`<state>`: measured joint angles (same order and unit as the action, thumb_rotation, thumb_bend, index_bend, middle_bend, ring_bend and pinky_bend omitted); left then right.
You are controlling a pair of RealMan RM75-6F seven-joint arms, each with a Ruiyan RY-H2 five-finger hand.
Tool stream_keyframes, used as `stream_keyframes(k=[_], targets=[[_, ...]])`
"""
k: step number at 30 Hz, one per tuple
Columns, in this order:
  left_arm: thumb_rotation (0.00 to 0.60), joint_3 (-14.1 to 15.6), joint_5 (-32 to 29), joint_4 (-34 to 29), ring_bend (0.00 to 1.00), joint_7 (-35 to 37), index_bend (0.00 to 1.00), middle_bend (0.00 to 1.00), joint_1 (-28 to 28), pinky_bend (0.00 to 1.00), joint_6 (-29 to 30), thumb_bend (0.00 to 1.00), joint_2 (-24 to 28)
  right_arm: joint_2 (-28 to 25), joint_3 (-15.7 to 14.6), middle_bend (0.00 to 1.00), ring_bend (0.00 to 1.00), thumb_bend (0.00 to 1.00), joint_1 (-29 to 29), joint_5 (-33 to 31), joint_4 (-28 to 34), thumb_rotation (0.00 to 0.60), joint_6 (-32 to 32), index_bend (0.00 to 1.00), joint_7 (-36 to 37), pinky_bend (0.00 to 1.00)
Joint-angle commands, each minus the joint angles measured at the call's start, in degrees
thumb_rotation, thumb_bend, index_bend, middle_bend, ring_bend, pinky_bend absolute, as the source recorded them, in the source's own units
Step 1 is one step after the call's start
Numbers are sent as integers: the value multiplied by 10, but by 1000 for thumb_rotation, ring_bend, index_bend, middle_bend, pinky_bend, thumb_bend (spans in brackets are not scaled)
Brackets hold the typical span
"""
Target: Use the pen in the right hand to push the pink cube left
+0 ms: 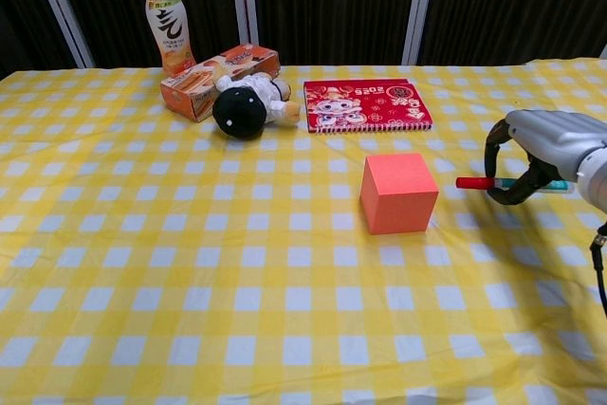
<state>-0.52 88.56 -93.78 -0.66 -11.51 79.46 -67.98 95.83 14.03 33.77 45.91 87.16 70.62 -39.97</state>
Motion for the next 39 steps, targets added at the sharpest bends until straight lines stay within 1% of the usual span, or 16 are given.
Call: stream_keyframes(k=[1,5,16,21,28,39], targets=[[600,0,0,0,0,1,0,0,0,0,0,0,0,12,1,210,0,503,6,0,-5,600,3,602,-4,0],[600,0,0,-1,0,4,0,0,0,0,-1,0,1,33,8,210,0,503,20,0,-5,600,8,602,-16,0],[600,1,-1,-2,0,18,0,0,-2,0,-7,0,6,108,47,210,0,503,72,-26,-24,600,23,607,-62,0],[600,1,-2,-1,0,23,0,0,-3,0,-10,0,8,126,51,210,0,503,85,-31,-29,600,31,611,-80,0],[600,2,-1,-2,0,24,0,0,-3,0,-9,0,9,120,43,210,0,503,78,-36,-34,600,41,611,-86,0],[600,3,1,-5,0,14,0,0,-3,0,-8,0,7,88,27,210,0,503,52,-32,-12,600,52,611,-73,0]])
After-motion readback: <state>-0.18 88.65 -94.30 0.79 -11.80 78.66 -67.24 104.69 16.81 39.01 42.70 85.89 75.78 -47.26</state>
